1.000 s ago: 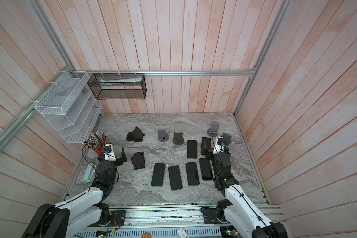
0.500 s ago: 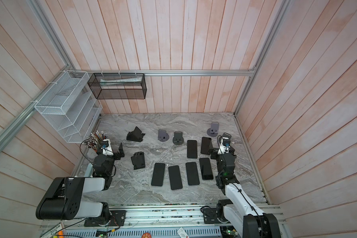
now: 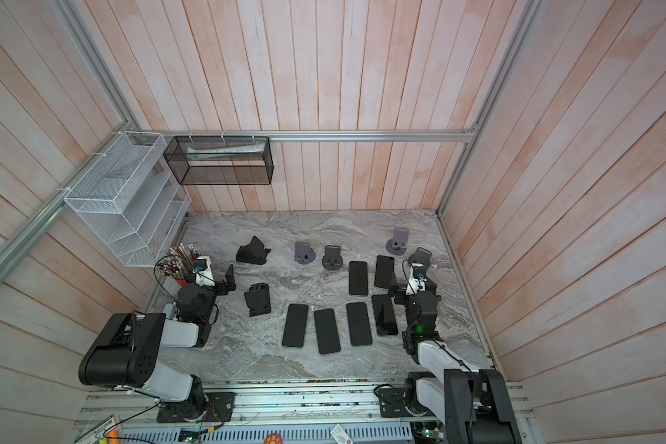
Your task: Remove the phone from the phone stand
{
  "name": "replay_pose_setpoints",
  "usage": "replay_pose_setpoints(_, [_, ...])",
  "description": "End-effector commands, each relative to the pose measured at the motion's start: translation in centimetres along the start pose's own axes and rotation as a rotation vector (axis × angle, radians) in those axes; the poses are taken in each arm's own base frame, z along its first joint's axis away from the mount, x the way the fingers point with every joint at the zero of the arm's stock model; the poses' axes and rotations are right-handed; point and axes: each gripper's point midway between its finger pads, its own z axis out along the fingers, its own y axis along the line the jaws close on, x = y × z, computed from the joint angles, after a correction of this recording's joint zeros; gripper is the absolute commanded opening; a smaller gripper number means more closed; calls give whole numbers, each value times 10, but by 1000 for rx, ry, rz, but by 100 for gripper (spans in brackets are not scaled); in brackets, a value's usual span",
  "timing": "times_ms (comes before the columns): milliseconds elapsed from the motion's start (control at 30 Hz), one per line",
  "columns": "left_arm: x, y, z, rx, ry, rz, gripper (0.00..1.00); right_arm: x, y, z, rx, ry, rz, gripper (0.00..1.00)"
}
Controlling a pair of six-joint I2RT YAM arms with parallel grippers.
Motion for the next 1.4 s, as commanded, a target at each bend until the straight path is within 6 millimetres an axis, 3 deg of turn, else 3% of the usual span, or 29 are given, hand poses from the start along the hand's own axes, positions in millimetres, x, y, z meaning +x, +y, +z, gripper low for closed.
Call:
replay_pose_setpoints(0, [2,-1,2,16,16,-9,100,-13,0,-2,-12,-86,-13,98])
replay_pose_setpoints(367, [3,-1,2,16,17,-9,100,-19,10,15,-101,-113,-12,98])
replay_pose_setpoints(533, [2,-1,2,16,16,-9,100,-4,6,18,-94,-126,-11,98])
replay_pose_setpoints(700, [2,-1,2,15,17,-9,100,2,20,31,-173,-91,-39,98])
replay_pose_setpoints(867, [3,-2,2,17,17,-9,100,2,11,38,-134,-67,-10,98])
replay_pose_setpoints(1000, [2,-1,2,16,16,-9,100,6,-9,48,-19,-20,37,98])
replay_pose_setpoints(1367, [2,-1,2,16,16,-9,100,6,-9,48,-23,-17,34,98])
